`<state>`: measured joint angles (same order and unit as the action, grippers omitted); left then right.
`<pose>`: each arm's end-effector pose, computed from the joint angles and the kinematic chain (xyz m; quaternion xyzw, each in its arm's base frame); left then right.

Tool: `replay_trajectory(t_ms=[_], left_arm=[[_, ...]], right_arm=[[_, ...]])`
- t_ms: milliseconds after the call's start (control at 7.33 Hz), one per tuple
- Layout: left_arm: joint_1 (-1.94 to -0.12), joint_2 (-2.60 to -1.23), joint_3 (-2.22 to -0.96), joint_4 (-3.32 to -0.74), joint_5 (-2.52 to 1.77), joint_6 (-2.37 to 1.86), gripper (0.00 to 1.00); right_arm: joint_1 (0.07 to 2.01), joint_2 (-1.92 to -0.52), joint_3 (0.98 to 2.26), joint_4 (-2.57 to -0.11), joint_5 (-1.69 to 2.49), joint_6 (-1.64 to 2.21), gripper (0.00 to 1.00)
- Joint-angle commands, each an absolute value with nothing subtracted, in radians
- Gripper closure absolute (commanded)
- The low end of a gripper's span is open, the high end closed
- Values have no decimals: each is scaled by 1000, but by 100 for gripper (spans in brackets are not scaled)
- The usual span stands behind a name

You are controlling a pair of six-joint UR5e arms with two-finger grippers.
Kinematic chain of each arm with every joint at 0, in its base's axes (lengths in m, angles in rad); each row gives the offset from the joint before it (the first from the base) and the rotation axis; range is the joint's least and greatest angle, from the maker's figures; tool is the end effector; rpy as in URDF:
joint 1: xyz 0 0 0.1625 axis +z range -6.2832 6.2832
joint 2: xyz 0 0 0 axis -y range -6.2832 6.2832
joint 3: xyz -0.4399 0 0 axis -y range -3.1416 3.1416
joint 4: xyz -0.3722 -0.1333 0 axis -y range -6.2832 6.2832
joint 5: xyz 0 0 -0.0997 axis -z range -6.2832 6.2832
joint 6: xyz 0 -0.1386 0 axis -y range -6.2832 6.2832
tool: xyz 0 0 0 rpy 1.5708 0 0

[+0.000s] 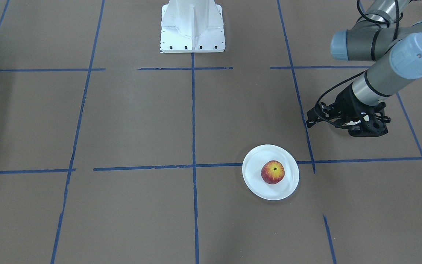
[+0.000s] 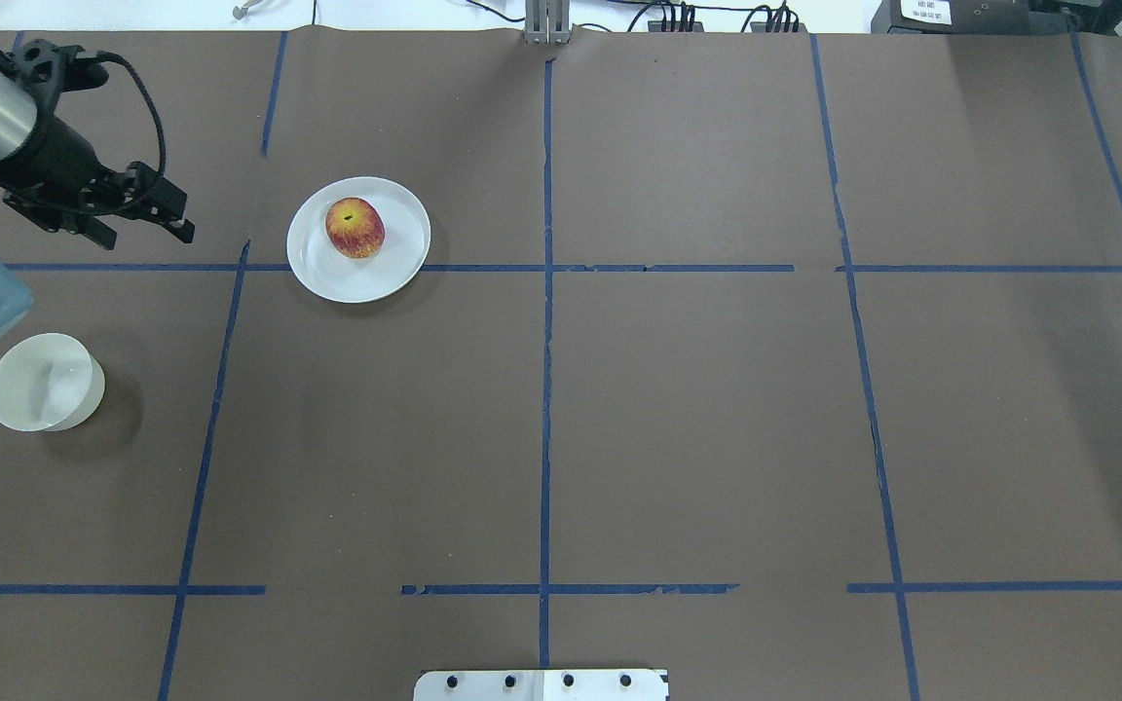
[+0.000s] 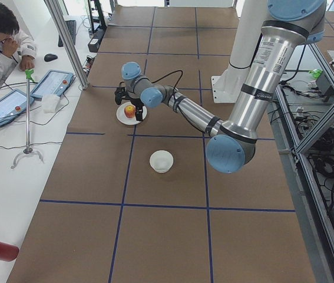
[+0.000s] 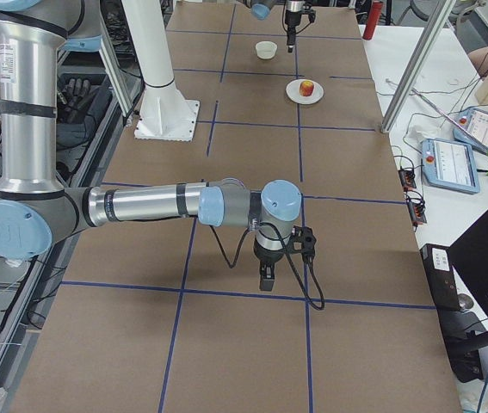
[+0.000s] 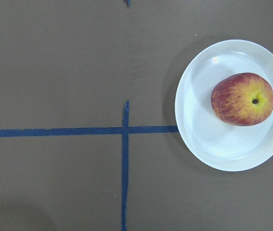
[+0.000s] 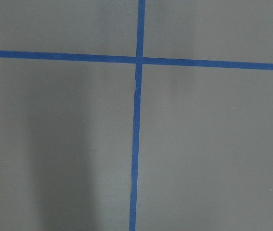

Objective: Move apple from plate to bowl
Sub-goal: 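Move the left gripper over the red-yellow apple on the white plate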

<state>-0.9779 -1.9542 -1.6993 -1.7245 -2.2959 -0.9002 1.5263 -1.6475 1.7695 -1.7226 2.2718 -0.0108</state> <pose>0.3186 -0.5469 0.4082 -0.0034 0.4535 -0.0207 0.8910 0.0246 -0.4337 0.6647 -0.0198 -0.3430 -0.0208 0.9389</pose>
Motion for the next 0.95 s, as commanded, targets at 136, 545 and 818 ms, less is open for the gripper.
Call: replay_trajectory(t_ms=[136,545,818], left_arm=[[-920,-2155,-1501,-1666,-2189,-988,0],[-914,-2291,-1286,-1782,-2189,-1104,0],[-884,-2338,-1175,-1865,-2189,-1166,0]], right_arm=[[1526,-1647,1770,-1723,2272,-11,0],[1526,-1647,1769,-1723,2272,-11,0],[1526,-1647,1770,-1723,2272,-11,0]])
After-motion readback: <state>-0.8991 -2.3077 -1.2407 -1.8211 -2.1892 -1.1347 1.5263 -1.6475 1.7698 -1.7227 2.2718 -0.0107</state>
